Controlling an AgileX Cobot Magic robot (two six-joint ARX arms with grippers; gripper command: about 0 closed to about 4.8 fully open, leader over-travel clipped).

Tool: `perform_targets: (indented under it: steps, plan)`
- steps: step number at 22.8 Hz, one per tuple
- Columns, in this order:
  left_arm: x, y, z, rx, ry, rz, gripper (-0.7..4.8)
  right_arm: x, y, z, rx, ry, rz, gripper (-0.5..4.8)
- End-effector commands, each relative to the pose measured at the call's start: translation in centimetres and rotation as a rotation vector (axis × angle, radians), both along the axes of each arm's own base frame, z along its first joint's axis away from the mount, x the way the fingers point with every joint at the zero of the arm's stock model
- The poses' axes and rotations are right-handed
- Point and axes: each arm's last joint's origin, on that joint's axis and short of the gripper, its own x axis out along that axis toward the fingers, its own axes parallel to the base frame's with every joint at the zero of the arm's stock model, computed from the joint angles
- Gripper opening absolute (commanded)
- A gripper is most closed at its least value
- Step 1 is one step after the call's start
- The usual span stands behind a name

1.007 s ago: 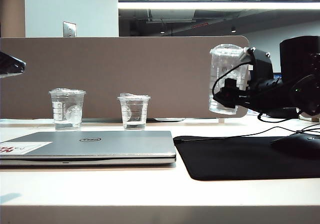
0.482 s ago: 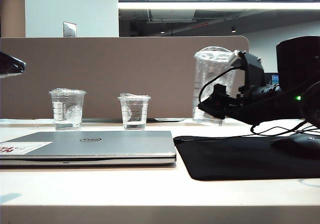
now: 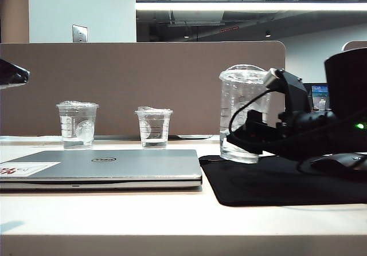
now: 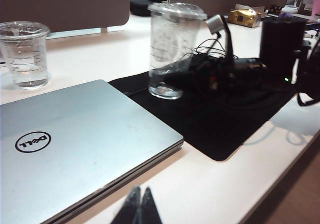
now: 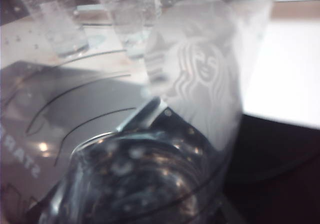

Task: Pick up the coffee cup on the right and place it on the right side of the laptop.

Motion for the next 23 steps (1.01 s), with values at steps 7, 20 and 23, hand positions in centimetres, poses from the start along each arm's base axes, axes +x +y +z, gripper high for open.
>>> perform_targets:
  steps: [7, 20, 23]
  plan:
    - [0.0, 0.0, 0.2, -0.006, -0.011, 0.0, -0.05, -1.6, 0.1, 0.0, -0.007, -0.03, 0.024, 3.58]
    - [0.0, 0.0, 0.2, -0.006, -0.011, 0.0, -0.05, -1.9, 0.7, -0.6, -0.154, -0.058, 0.061, 3.59]
    - [0.0, 0.0, 0.2, -0.006, -0.011, 0.0, -0.05, -1.9, 0.7, -0.7, -0.171, -0.06, 0.066, 3.76]
